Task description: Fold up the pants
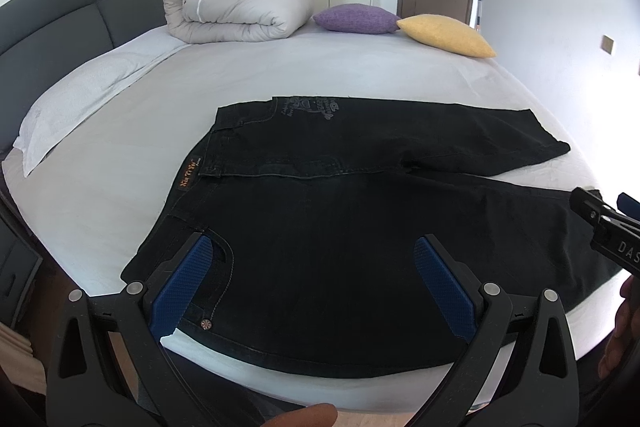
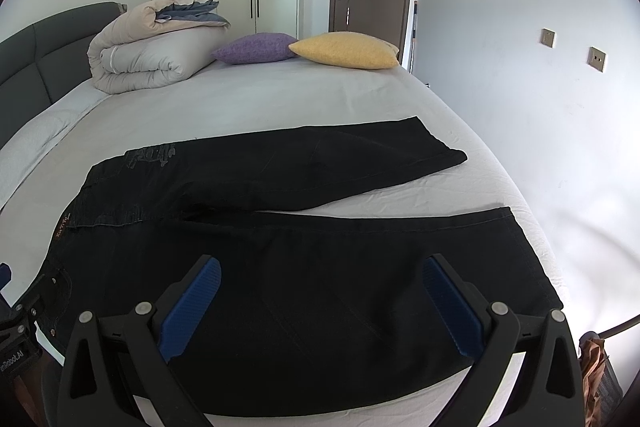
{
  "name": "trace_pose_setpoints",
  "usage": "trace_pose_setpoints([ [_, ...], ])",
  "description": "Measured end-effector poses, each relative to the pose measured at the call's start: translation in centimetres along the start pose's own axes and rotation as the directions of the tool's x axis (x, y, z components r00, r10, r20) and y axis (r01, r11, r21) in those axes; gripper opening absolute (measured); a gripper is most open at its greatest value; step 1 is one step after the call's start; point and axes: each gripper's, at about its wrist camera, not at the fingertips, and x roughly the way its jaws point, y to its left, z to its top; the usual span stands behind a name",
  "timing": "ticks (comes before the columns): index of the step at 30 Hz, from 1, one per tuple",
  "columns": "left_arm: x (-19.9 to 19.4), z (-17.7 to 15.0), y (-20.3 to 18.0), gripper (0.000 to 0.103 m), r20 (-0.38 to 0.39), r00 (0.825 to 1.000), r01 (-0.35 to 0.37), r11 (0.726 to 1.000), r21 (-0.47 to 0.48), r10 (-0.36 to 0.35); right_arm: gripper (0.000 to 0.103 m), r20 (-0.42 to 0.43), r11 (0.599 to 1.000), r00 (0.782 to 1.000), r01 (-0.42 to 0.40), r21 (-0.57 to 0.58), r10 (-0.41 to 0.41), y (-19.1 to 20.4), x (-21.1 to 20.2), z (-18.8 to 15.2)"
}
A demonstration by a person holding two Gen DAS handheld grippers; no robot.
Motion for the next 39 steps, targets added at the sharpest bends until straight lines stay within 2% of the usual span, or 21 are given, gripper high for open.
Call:
trace_pose_setpoints([
  [6, 0.7, 0.1, 0.3, 0.103, 0.033, 0.999, -0.035, 0.999, 0.037, 0.033, 0.103, -0.020, 1.000, 1.000, -0.004, -0.023, 0.004, 0.5, 0.9, 0.4],
  [12, 3.5, 1.3, 1.8, 0.103, 0.036, 0.999, -0.036, 0.993, 0.117, 0.032, 0.103, -0.024, 0.996, 0.999, -0.032, -0.084, 0.030, 1.5, 2.0, 1.1],
  [15, 5.0, 2.4, 3.7, 0.103, 0.027, 0.999, 0.023, 0.997, 0.076, -0.025, 0.103, -0.016, 0.992, 0.998, -0.061, -0.114, 0.060, 1.9, 2.9, 2.2],
  [17, 6.3, 3.1, 4.7, 0.103, -0.009, 0.998, 0.064, 0.996, 0.066, -0.063, 0.103, -0.008, 0.986, 0.996, -0.091, -0.140, 0.091, 2.2, 3.4, 3.0],
  [18, 7.2, 3.5, 5.2, 0.103, -0.027, 0.995, 0.100, 0.993, 0.065, -0.098, 0.103, -0.005, 0.982, 0.994, -0.111, -0.154, 0.111, 2.4, 3.8, 3.6],
  [21, 8.9, 4.0, 6.6, 0.103, -0.011, 0.981, 0.195, 0.981, 0.010, -0.195, 0.103, 0.002, 0.961, 0.983, -0.178, -0.213, 0.183, 2.8, 5.0, 5.2],
  [22, 9.4, 4.2, 7.0, 0.103, -0.007, 0.979, 0.203, 0.979, 0.001, -0.203, 0.103, -0.001, 0.953, 0.980, -0.195, -0.233, 0.200, 2.9, 5.5, 5.8],
  [23, 10.1, 4.5, 7.3, 0.103, -0.017, 0.982, 0.188, 0.982, 0.011, -0.188, 0.103, -0.006, 0.944, 0.976, -0.214, -0.252, 0.219, 2.8, 6.0, 6.3],
  [26, 14.0, 7.2, 8.0, 0.103, -0.117, 0.987, 0.125, 0.987, 0.097, -0.114, 0.103, -0.023, 0.907, 0.962, -0.265, -0.326, 0.272, 3.1, 7.7, 7.7],
  [28, 15.9, 9.2, 8.8, 0.103, -0.117, 0.988, 0.119, 0.986, 0.117, -0.105, 0.103, -0.039, 0.883, 0.956, -0.285, -0.373, 0.292, 3.0, 8.9, 8.6],
  [30, 18.8, 12.3, 9.3, 0.103, -0.083, 0.994, 0.091, 0.973, 0.213, -0.075, 0.102, -0.065, 0.858, 0.943, -0.323, -0.399, 0.325, 2.9, 10.0, 9.1],
  [31, 20.1, 13.6, 9.3, 0.103, -0.089, 0.992, 0.110, 0.962, 0.251, -0.090, 0.099, -0.081, 0.847, 0.938, -0.340, -0.409, 0.338, 2.8, 10.7, 9.5],
  [33, 23.8, 16.7, 9.8, 0.103, -0.141, 0.974, 0.214, 0.927, 0.308, -0.178, 0.094, -0.109, 0.825, 0.928, -0.368, -0.429, 0.357, 2.8, 11.7, 10.0],
  [34, 25.2, 17.9, 9.9, 0.103, -0.159, 0.967, 0.241, 0.916, 0.322, -0.198, 0.091, -0.126, 0.809, 0.920, -0.387, -0.441, 0.372, 2.7, 12.2, 10.2],
  [36, 28.7, 20.4, 10.0, 0.103, -0.189, 0.964, 0.249, 0.894, 0.372, -0.190, 0.091, -0.150, 0.788, 0.904, -0.422, -0.447, 0.400, 2.4, 13.2, 10.5],
  [38, 31.5, 21.9, 9.8, 0.103, -0.222, 0.957, 0.263, 0.881, 0.394, -0.187, 0.085, -0.179, 0.773, 0.887, -0.459, -0.438, 0.426, 2.2, 14.2, 10.5],
  [39, 33.6, 22.8, 9.7, 0.103, -0.250, 0.949, 0.280, 0.873, 0.399, -0.190, 0.084, -0.190, 0.769, 0.884, -0.466, -0.437, 0.428, 2.1, 14.6, 10.5],
])
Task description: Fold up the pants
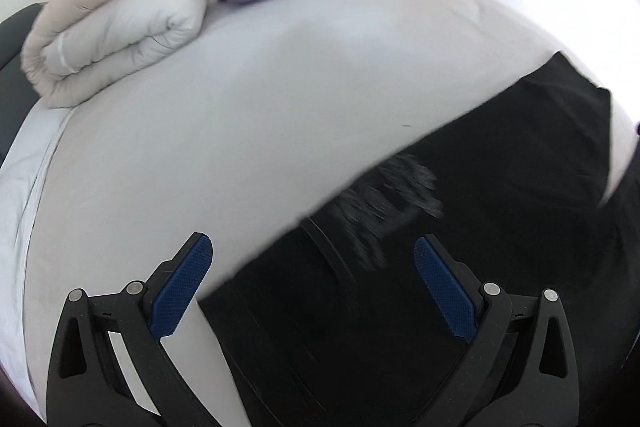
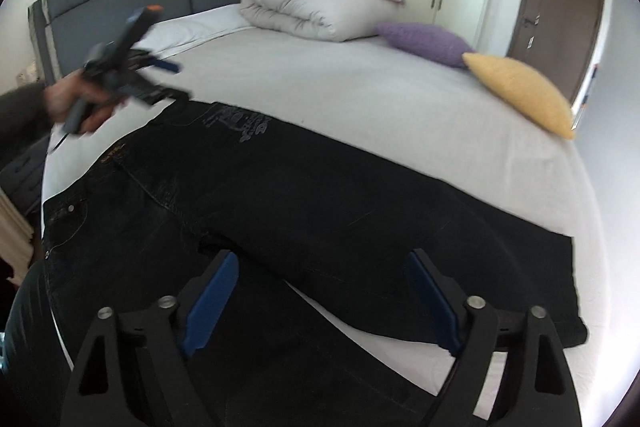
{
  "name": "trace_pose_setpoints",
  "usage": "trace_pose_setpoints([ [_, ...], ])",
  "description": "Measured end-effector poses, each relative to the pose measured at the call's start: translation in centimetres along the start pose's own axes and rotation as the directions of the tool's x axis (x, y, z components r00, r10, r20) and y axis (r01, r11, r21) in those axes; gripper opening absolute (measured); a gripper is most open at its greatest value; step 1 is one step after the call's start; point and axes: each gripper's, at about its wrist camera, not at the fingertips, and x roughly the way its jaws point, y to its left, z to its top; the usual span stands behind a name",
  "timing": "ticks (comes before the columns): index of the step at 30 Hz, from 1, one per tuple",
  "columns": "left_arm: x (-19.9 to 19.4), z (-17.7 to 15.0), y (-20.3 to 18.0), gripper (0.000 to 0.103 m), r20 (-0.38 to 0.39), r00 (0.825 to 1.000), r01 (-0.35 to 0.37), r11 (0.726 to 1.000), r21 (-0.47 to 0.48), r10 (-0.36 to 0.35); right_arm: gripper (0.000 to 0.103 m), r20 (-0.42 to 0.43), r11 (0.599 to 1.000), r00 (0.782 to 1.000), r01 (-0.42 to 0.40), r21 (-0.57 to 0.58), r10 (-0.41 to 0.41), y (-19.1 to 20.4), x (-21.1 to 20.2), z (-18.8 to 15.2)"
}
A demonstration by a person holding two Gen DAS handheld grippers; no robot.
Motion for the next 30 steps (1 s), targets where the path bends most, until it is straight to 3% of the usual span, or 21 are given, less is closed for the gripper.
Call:
trace_pose_setpoints([
  [5, 5.4, 1.0, 1.4, 0.103, -0.117, 0.991, 0.073, 0.996, 0.050, -0.067, 0.079, -0.041, 0.999, 0.998, -0.041, -0.022, 0.040, -0.5, 1.9, -0.1],
  [8, 8.5, 0.7, 2.1, 0.101, -0.196, 0.979, 0.075, 0.993, 0.092, -0.056, 0.078, -0.053, 0.997, 0.997, -0.061, -0.045, 0.058, -0.4, 2.8, 0.2],
  [12, 10.7, 0.2, 4.5, 0.074, -0.227, 0.964, 0.140, 0.990, -0.016, -0.140, 0.070, -0.068, 0.994, 0.994, -0.087, -0.065, 0.083, -0.4, 4.5, 1.4],
  [14, 11.0, 0.0, 4.6, 0.063, -0.225, 0.964, 0.144, 0.990, -0.005, -0.142, 0.068, -0.066, 0.992, 0.993, -0.106, -0.069, 0.102, -0.2, 5.5, 2.4],
  [16, 10.9, -0.1, 3.7, 0.034, -0.222, 0.961, 0.171, 0.985, 0.021, -0.162, 0.066, -0.064, 0.990, 0.991, -0.119, -0.069, 0.115, 0.0, 6.3, 3.4],
  [18, 10.8, 0.1, 3.0, 0.016, -0.212, 0.965, 0.171, 0.984, 0.052, -0.157, 0.065, -0.056, 0.988, 0.990, -0.133, -0.071, 0.130, 0.5, 7.1, 4.7],
  [22, 9.3, -0.8, 1.9, 0.007, -0.121, 0.988, 0.104, 0.991, 0.079, -0.094, 0.063, -0.047, 0.985, 0.989, -0.142, -0.101, 0.138, 1.6, 8.7, 7.7],
  [25, 6.6, -1.8, 0.7, 0.005, -0.006, 0.999, 0.046, 0.992, 0.116, -0.046, 0.063, -0.042, 0.978, 0.988, -0.150, -0.147, 0.146, 2.9, 9.8, 9.9],
  [30, 2.9, -4.5, -1.7, 0.005, 0.117, 0.993, 0.007, 0.989, 0.151, -0.025, 0.063, -0.048, 0.960, 0.988, -0.152, -0.237, 0.145, 5.8, 12.4, 13.2],
])
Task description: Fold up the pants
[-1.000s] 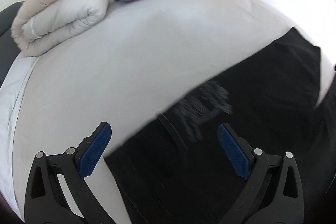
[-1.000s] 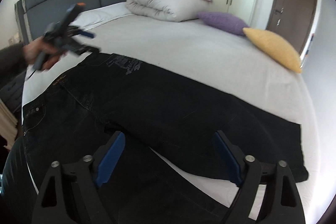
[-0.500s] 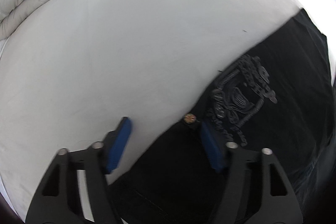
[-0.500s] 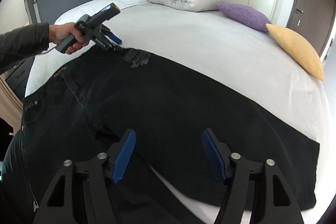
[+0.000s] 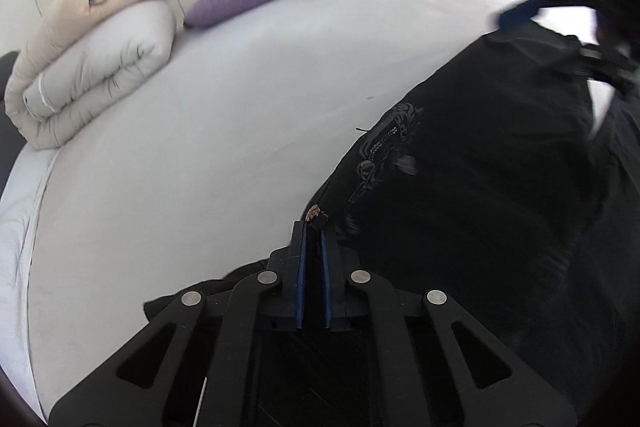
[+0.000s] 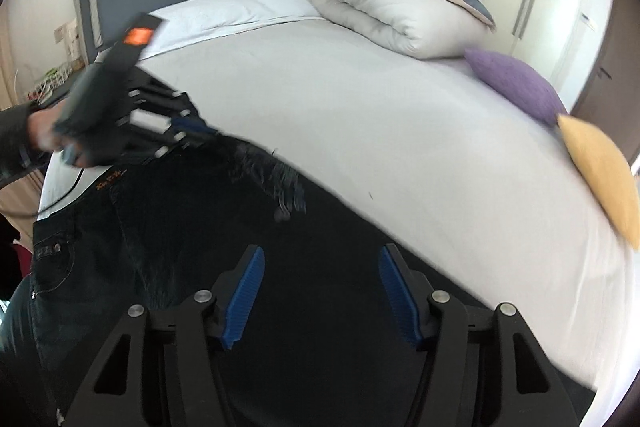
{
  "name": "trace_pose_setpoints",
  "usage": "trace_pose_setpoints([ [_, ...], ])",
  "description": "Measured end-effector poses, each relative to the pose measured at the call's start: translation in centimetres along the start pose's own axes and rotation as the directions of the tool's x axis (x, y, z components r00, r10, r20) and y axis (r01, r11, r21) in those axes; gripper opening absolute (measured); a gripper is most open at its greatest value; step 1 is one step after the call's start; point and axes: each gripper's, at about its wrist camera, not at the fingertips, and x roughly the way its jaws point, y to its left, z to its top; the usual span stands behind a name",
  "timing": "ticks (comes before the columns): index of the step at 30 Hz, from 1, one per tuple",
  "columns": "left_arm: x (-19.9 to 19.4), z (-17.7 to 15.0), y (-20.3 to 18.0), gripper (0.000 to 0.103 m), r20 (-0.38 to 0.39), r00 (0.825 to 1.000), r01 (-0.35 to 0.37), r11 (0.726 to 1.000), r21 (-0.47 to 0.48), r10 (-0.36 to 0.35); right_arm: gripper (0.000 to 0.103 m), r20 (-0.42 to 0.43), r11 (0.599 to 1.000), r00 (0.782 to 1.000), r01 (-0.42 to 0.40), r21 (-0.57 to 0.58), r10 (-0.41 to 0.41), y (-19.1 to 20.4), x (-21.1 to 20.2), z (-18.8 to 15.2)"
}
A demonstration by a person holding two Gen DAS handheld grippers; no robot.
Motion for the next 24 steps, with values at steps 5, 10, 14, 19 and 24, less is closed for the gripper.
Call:
trace_pose_setpoints([
  [5, -1.1, -1.1, 0.3, 0.005, 0.053, 0.998, -0.013, 1.000, -0.016, 0.014, 0.063, -0.066, 0.996, 0.998, 0.017, -0.083, -0.023, 1.3, 3.6, 2.1],
  [10, -3.0, -1.5, -0.6, 0.005, 0.052, 0.999, -0.007, 1.000, -0.024, 0.009, 0.048, -0.151, 0.992, 0.988, 0.027, -0.126, -0.046, 1.6, 7.2, 2.6],
  [14, -4.2, -1.9, -0.9, 0.005, 0.062, 0.998, 0.002, 0.999, -0.046, 0.001, 0.014, -0.184, 0.994, 0.982, 0.017, -0.105, -0.036, 1.4, 8.1, 2.5],
  [19, -6.9, -3.5, -2.1, 0.005, 0.076, 0.997, 0.010, 0.997, -0.072, -0.004, 0.007, -0.152, 0.998, 0.988, -0.004, -0.058, -0.005, 2.4, 6.5, 2.2],
  [24, -9.7, -6.0, -3.4, 0.005, 0.065, 0.998, 0.003, 0.996, -0.092, 0.003, 0.006, -0.092, 0.997, 0.993, -0.071, -0.023, 0.069, 6.3, 4.1, 1.2],
])
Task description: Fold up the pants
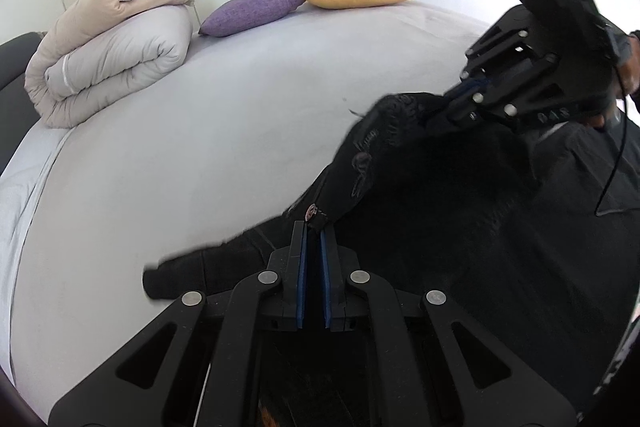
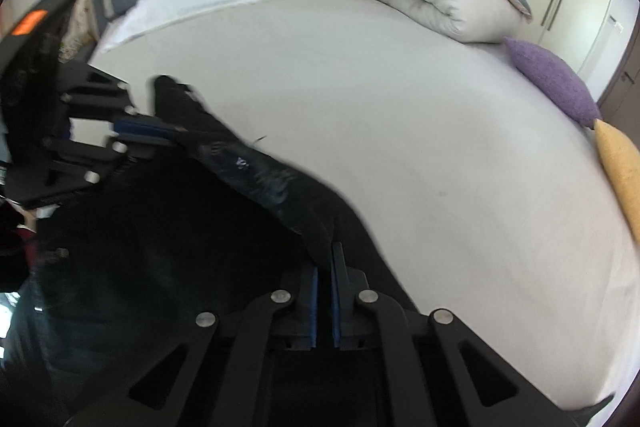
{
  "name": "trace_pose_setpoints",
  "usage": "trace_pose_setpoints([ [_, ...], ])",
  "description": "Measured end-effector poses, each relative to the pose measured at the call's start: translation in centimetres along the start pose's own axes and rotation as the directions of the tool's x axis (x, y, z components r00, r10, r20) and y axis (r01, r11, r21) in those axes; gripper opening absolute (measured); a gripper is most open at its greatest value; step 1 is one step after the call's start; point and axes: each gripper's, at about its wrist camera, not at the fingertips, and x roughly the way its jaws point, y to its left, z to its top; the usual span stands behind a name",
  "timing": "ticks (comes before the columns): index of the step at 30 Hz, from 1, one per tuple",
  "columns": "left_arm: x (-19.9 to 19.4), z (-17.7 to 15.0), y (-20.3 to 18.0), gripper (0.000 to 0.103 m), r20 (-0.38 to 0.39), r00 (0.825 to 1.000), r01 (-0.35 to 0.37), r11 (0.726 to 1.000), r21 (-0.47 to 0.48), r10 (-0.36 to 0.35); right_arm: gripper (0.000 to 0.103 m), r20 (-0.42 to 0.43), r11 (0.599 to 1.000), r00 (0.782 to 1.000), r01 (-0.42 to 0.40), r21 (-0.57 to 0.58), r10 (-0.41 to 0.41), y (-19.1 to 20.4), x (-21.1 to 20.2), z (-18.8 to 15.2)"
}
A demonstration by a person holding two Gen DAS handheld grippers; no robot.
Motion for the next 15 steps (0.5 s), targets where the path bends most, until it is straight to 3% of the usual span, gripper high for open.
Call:
trace_pose_setpoints([
  [5, -3.2, -3.5, -1.0, 0.005, -0.020, 1.000, 0.001, 0.999, -0.052, -0.002, 0.006, 0.006, 0.997, 0.999, -0.034, -0.073, 0.034, 5.3, 0.0, -1.1],
  [9, -6.0, -7.1, -3.5, 0.005, -0.044, 0.999, 0.005, 0.999, -0.035, -0.006, 0.006, -0.012, 0.978, 0.999, 0.039, -0.207, -0.043, 9.9, -0.5, -3.9],
  [11, -7.3, -9.0, -5.3, 0.004, -0.061, 0.998, -0.010, 1.000, 0.007, 0.010, 0.006, -0.001, 0.930, 0.991, 0.126, -0.344, -0.135, 13.3, -1.4, -6.1],
  [15, -9.5, -12.5, -7.6, 0.004, -0.082, 0.997, 0.002, 1.000, 0.008, -0.001, 0.006, 0.040, 0.781, 0.959, 0.252, -0.572, -0.280, 19.4, -2.5, -11.0],
])
